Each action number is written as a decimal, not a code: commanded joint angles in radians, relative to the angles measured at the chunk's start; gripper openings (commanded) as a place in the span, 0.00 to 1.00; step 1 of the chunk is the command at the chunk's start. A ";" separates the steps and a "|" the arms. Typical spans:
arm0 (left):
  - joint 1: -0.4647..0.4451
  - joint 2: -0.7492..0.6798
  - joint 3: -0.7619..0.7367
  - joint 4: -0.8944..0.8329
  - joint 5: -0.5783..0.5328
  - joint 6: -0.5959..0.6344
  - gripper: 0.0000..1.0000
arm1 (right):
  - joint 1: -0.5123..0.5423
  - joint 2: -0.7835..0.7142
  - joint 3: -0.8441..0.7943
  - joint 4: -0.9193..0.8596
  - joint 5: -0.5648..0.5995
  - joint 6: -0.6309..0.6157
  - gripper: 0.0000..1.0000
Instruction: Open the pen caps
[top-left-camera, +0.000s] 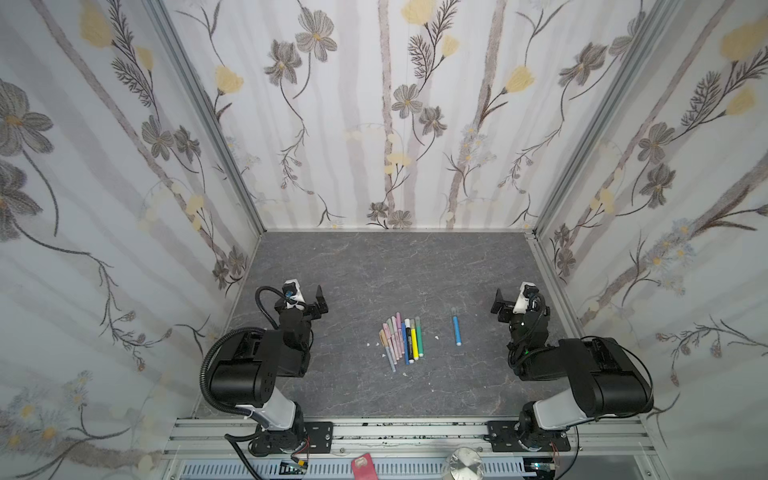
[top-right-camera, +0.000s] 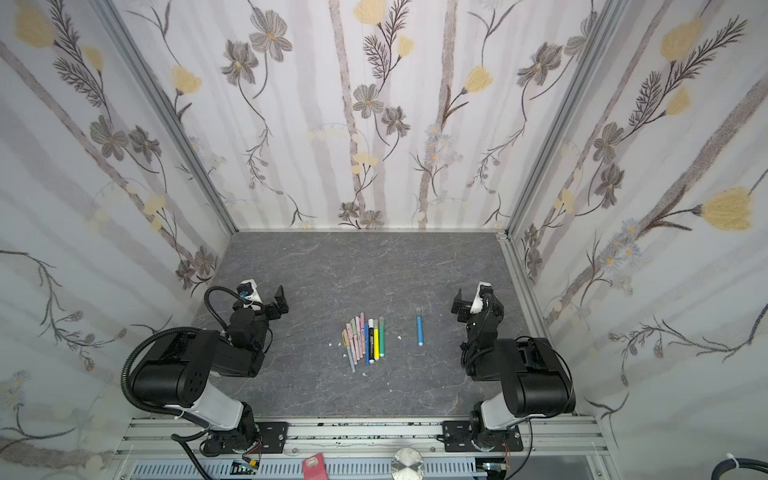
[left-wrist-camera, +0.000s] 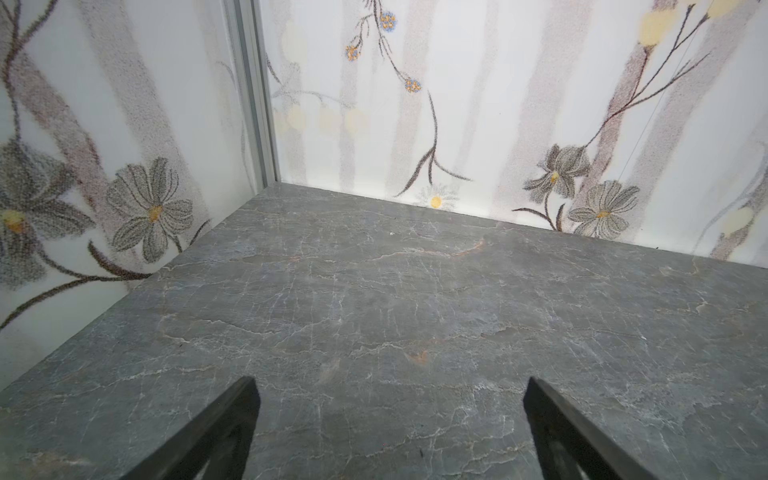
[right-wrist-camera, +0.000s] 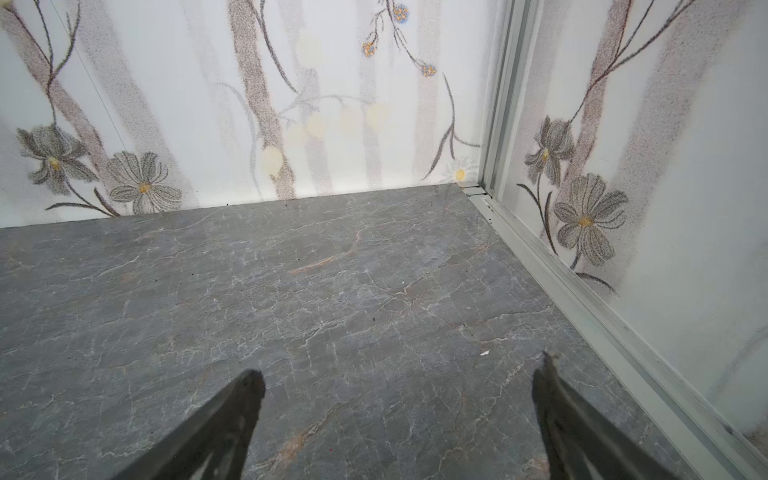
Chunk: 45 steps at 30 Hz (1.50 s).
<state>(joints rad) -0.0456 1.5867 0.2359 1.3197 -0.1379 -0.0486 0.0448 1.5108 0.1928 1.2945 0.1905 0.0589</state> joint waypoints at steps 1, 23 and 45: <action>0.001 -0.001 0.005 0.015 0.000 0.010 1.00 | 0.000 -0.001 0.003 0.027 0.003 -0.016 1.00; 0.001 0.000 0.006 0.016 0.001 0.009 1.00 | 0.001 -0.001 0.004 0.025 0.002 -0.014 0.99; 0.020 -0.002 0.013 -0.001 0.041 0.001 1.00 | -0.001 0.000 0.009 0.019 0.000 -0.013 1.00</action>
<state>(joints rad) -0.0330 1.5867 0.2424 1.3121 -0.1230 -0.0490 0.0444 1.5112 0.1967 1.2907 0.1898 0.0589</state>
